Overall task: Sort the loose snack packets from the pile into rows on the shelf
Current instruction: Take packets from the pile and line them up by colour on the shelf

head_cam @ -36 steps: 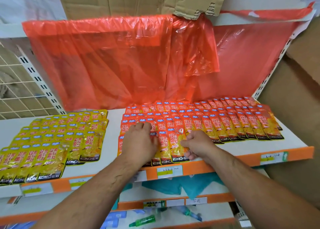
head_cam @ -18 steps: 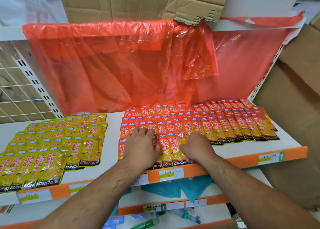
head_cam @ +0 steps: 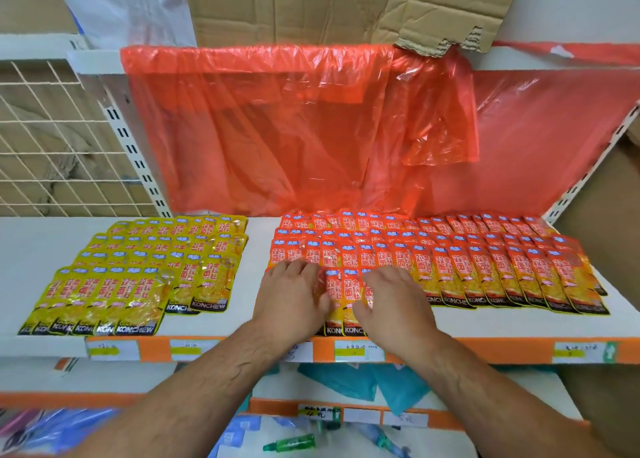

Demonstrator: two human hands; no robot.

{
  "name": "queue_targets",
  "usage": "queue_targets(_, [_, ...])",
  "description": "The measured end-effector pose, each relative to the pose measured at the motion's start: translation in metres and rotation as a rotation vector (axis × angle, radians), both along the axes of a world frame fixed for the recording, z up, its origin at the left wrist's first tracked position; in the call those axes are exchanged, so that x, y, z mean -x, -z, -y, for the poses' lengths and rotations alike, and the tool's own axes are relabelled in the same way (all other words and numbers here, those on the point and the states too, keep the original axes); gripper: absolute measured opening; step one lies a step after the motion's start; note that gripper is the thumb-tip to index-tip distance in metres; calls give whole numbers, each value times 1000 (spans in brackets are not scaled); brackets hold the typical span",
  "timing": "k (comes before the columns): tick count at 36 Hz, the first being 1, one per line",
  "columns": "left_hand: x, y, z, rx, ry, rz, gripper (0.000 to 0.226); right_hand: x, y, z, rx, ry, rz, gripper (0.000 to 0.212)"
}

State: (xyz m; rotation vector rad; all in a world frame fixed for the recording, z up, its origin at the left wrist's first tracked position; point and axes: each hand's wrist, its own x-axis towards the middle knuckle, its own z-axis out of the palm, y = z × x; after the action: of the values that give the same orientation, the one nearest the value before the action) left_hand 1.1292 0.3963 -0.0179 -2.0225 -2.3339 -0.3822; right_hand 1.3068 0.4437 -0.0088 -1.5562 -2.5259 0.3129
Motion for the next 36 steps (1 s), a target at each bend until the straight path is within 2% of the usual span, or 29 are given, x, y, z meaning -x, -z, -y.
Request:
queue_targets(5, [18, 10, 26, -6, -99, 6, 61, 26, 6, 6, -10, -201, 23, 60])
queue_targets(12, [63, 15, 77, -10, -227, 50, 59, 82, 9, 27, 4, -355, -34, 59])
queue_targets(15, [84, 11, 101, -67, -290, 60, 53, 110, 6, 43, 4, -396, -60, 60])
queue_targets(21, [132, 7, 148, -44, -387, 77, 70, 169, -2, 79, 25, -482, -46, 64])
queue_targets(36, [324, -3, 296, -147, -436, 93, 65, 373, -19, 215, -52, -609, 36, 62])
